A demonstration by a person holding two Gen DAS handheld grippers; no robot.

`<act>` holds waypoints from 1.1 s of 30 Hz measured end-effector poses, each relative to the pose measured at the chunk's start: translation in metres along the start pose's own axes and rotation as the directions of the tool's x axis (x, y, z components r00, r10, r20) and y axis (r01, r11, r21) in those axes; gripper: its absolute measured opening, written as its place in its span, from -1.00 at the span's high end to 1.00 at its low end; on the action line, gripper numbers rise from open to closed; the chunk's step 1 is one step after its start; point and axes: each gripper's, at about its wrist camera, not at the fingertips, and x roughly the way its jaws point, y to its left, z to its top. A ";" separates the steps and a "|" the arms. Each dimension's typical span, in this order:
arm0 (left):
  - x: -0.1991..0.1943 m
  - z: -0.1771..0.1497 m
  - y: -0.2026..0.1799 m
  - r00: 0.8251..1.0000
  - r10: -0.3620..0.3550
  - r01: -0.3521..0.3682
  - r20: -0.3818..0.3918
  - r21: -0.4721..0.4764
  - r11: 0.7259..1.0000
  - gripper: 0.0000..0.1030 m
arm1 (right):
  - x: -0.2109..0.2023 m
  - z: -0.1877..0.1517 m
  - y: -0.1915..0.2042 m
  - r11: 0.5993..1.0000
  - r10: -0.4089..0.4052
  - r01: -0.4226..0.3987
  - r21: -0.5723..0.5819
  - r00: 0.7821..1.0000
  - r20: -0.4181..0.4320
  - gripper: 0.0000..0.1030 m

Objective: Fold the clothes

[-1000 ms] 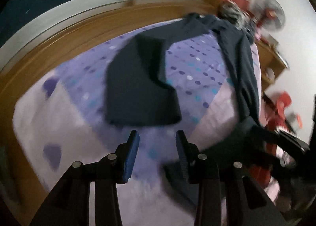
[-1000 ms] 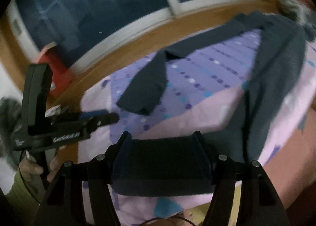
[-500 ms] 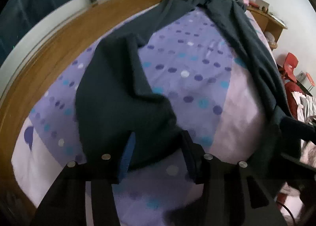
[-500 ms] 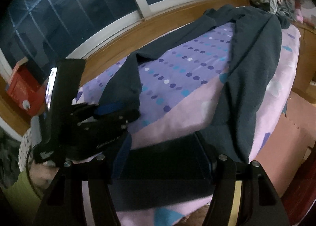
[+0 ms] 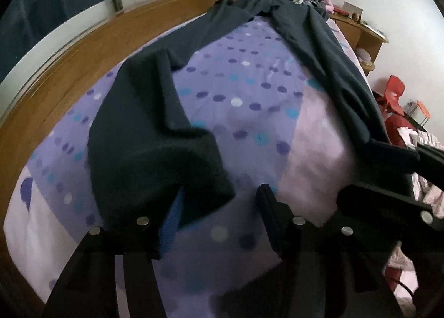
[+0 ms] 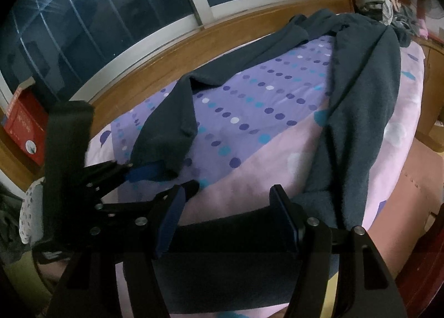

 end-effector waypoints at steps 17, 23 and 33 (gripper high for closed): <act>-0.120 0.042 0.177 0.949 -0.016 0.169 0.315 -0.465 0.869 0.92 | 0.076 0.066 0.023 0.945 0.305 -0.296 0.136 0.951 -0.053 -0.24; -0.123 0.049 0.178 0.914 -0.139 0.326 0.380 -0.489 0.809 0.92 | 0.153 0.089 0.043 0.735 0.573 -0.522 0.432 0.819 0.015 -0.25; -0.139 0.055 0.172 0.892 -0.136 0.360 0.431 -0.497 0.789 0.92 | 0.195 0.097 0.050 0.531 0.617 -0.576 0.622 0.766 0.183 0.97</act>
